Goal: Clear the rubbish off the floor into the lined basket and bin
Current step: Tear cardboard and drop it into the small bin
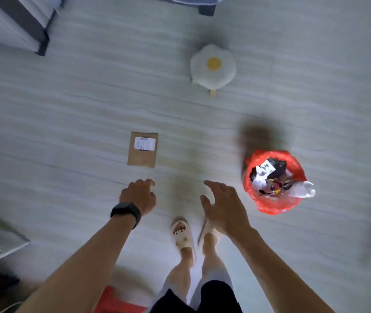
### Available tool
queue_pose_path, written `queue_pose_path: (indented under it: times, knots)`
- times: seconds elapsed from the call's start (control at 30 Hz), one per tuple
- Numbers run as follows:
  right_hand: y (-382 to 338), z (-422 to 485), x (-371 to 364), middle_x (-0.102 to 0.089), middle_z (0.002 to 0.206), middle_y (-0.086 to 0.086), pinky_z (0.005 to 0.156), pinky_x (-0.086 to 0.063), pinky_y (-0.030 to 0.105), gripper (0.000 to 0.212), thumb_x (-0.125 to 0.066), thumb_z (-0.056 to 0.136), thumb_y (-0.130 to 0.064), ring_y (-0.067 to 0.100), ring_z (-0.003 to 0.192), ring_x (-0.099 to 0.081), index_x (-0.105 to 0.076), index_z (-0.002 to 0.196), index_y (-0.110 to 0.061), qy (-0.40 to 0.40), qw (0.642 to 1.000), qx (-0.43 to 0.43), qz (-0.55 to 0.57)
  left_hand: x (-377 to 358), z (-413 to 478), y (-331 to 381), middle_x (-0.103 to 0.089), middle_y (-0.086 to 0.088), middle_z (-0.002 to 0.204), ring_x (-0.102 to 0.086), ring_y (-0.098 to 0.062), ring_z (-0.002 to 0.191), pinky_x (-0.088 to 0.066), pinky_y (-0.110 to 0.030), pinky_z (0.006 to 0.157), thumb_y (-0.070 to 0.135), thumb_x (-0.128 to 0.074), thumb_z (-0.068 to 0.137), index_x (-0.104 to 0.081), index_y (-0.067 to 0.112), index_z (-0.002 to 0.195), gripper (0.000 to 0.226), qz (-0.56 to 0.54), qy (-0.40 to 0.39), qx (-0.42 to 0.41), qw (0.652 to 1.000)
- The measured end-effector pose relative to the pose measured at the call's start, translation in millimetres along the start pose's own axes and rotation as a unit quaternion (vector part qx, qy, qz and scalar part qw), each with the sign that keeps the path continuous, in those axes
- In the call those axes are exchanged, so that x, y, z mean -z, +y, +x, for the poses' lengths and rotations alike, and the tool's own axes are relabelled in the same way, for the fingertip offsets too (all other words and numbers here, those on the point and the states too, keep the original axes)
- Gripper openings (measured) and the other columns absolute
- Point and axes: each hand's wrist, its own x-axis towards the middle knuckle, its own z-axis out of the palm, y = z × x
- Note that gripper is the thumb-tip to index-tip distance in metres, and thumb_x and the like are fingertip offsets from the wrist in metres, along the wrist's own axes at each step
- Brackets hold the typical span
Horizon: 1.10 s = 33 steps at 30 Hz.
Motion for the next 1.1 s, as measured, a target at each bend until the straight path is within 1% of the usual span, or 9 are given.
queue_pose_path:
  times: [0.27, 0.37, 0.53, 0.57, 0.7, 0.83, 0.93, 1.0, 1.1]
  knots:
    - [-45.0, 195.3, -59.0, -0.044, 0.148, -0.002, 0.109, -0.038, 0.040, 0.058, -0.048, 0.096, -0.047, 0.023, 0.136, -0.037, -0.033, 0.149, -0.030, -0.134, 0.988, 0.047, -0.062, -16.9, 134.0, -73.3, -0.046, -0.001, 0.143, -0.045, -0.023, 0.129, -0.042, -0.037, 0.103, 0.032, -0.045, 0.097, -0.042, 0.030, 0.142, 0.045, -0.103, -0.018, 0.099, 0.990]
    - [-49.3, 279.9, -96.0, -0.045, 0.146, 0.004, 0.106, -0.038, 0.040, 0.065, -0.055, 0.093, -0.047, 0.029, 0.133, -0.039, -0.031, 0.149, -0.023, -0.150, 0.983, 0.067, -0.082, -38.6, 206.6, -104.6, -0.040, -0.002, 0.148, -0.043, -0.024, 0.131, -0.040, -0.038, 0.105, 0.033, -0.046, 0.096, -0.040, 0.030, 0.144, 0.048, -0.117, -0.022, 0.126, 0.985]
    - [-39.6, 395.0, -196.9, -0.038, 0.150, 0.011, 0.105, -0.037, 0.043, 0.083, -0.061, 0.087, -0.057, 0.035, 0.133, -0.038, -0.024, 0.151, -0.020, -0.200, 0.970, 0.025, -0.136, -116.7, 321.6, -156.3, -0.030, -0.002, 0.154, -0.038, -0.029, 0.135, -0.036, -0.043, 0.110, 0.032, -0.047, 0.092, -0.039, 0.030, 0.144, 0.053, -0.160, -0.045, 0.177, 0.970]
    - [-43.1, 406.6, -195.3, -0.035, 0.152, 0.011, 0.106, -0.037, 0.043, 0.086, -0.062, 0.086, -0.058, 0.036, 0.135, -0.037, -0.022, 0.152, -0.019, -0.193, 0.971, 0.025, -0.139, -113.5, 332.7, -157.0, -0.026, -0.002, 0.156, -0.035, -0.029, 0.136, -0.035, -0.044, 0.111, 0.033, -0.046, 0.092, -0.036, 0.030, 0.146, 0.054, -0.146, -0.042, 0.169, 0.974]
    - [-45.8, 483.9, -276.8, -0.020, 0.160, 0.008, 0.109, -0.036, 0.046, 0.099, -0.067, 0.082, -0.061, 0.036, 0.141, -0.028, -0.016, 0.155, -0.018, -0.192, 0.967, 0.029, -0.166, -173.4, 413.1, -183.6, 0.002, -0.005, 0.163, -0.014, -0.036, 0.146, -0.023, -0.046, 0.118, 0.044, -0.046, 0.095, -0.018, 0.031, 0.154, 0.067, -0.133, -0.073, 0.151, 0.977]
    - [-54.0, 549.1, -366.3, -0.012, 0.162, 0.007, 0.111, -0.035, 0.053, 0.112, -0.076, 0.071, -0.064, 0.035, 0.145, -0.017, -0.015, 0.154, -0.019, -0.149, 0.974, 0.051, -0.161, -229.9, 479.3, -213.4, 0.023, -0.005, 0.160, 0.007, -0.045, 0.147, -0.015, -0.056, 0.118, 0.055, -0.054, 0.090, -0.022, 0.029, 0.151, 0.074, -0.096, -0.041, 0.121, 0.987]
    - [-58.3, 560.2, -411.7, -0.028, 0.149, 0.008, 0.096, -0.046, 0.052, 0.114, -0.082, 0.054, -0.068, 0.035, 0.136, -0.027, -0.029, 0.142, -0.018, -0.089, 0.968, 0.068, -0.222, -260.9, 480.2, -228.6, 0.021, -0.009, 0.161, 0.009, -0.049, 0.145, -0.016, -0.059, 0.117, 0.057, -0.061, 0.085, 0.003, 0.038, 0.153, 0.095, -0.081, 0.028, 0.074, 0.994]
    - [-58.7, 555.0, -426.6, -0.040, 0.135, 0.011, 0.086, -0.047, 0.048, 0.111, -0.085, 0.047, -0.067, 0.034, 0.125, -0.038, -0.036, 0.132, -0.015, -0.072, 0.969, 0.055, -0.230, -270.7, 469.9, -236.0, 0.016, -0.008, 0.162, 0.005, -0.046, 0.146, -0.020, -0.059, 0.116, 0.054, -0.065, 0.083, 0.004, 0.041, 0.154, 0.100, -0.079, 0.058, 0.050, 0.994]
    - [-52.8, 536.6, -430.8, -0.051, 0.120, 0.009, 0.079, -0.044, 0.040, 0.081, -0.082, 0.065, -0.056, 0.031, 0.110, -0.049, -0.041, 0.121, -0.014, -0.100, 0.978, 0.038, -0.181, -266.0, 460.5, -250.5, 0.016, -0.003, 0.162, 0.005, -0.039, 0.148, -0.022, -0.058, 0.116, 0.040, -0.065, 0.087, 0.003, 0.042, 0.153, 0.095, -0.082, 0.006, 0.038, 0.996]
